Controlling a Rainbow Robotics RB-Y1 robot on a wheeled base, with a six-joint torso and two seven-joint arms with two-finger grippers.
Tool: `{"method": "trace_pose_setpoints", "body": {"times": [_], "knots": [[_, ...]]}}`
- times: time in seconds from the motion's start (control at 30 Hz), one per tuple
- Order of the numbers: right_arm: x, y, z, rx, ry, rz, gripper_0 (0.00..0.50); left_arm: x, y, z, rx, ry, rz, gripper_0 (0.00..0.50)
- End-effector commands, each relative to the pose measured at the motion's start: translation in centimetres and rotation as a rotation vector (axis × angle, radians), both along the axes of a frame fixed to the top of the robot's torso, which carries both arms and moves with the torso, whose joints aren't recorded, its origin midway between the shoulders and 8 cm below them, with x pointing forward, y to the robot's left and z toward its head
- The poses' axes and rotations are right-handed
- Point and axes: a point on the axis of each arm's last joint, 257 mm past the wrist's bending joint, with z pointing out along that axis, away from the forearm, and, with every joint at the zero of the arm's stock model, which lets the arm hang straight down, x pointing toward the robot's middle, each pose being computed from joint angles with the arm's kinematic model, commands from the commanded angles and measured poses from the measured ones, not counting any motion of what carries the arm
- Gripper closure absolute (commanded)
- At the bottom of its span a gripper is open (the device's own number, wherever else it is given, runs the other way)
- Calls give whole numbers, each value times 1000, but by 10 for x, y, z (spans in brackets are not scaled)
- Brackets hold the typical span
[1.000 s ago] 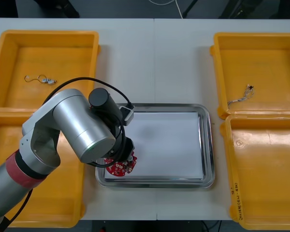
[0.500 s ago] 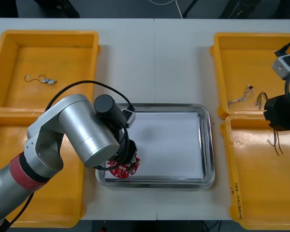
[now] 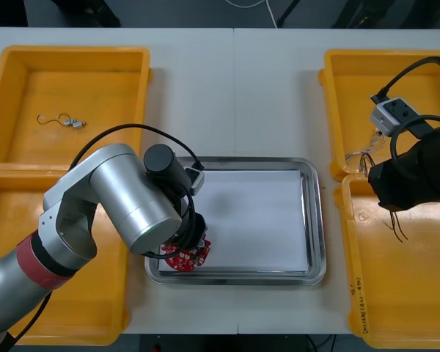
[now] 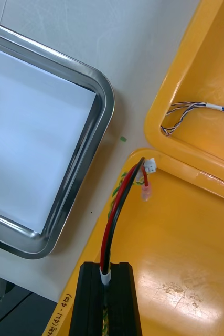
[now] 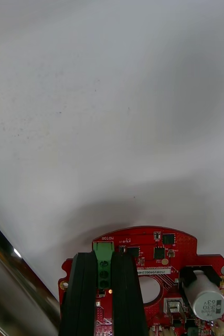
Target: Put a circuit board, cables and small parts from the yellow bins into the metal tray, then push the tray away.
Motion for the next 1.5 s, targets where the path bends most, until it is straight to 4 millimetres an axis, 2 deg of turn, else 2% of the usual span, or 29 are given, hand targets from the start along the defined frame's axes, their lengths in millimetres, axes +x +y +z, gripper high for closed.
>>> {"method": "trace_pose_setpoints", "body": {"times": [0.03,0.07,0.1,0.17,0.27,0.3,0.33,0.5,0.63,1.03,1.23,1.5], "knots": [[5,-2,17,-48,-55,43,500,10,-17,16,-55,-37,57,452],[4,-2,16,-51,-53,44,500,11,-17,17,-57,-39,58,370],[4,-3,16,-56,-50,44,500,11,-17,17,-58,-39,60,257],[4,-3,14,-67,-47,47,500,11,-16,17,-59,-39,63,157],[4,0,13,-76,-47,65,500,12,-17,17,-63,-43,66,76],[3,2,14,-78,-46,72,500,11,-17,17,-63,-40,66,28],[3,3,13,-77,-45,76,500,11,-17,17,-65,-41,68,2],[4,2,14,-81,-50,76,500,12,-17,18,-67,-41,76,0],[3,-1,13,-93,-42,71,500,15,-11,26,-58,-33,93,0],[2,4,11,-93,-42,103,500,11,19,81,-48,10,149,0],[5,21,10,-109,-58,174,500,24,27,112,-115,-15,186,0],[5,59,8,-131,-85,308,500,50,41,156,-198,-96,253,0]]}}
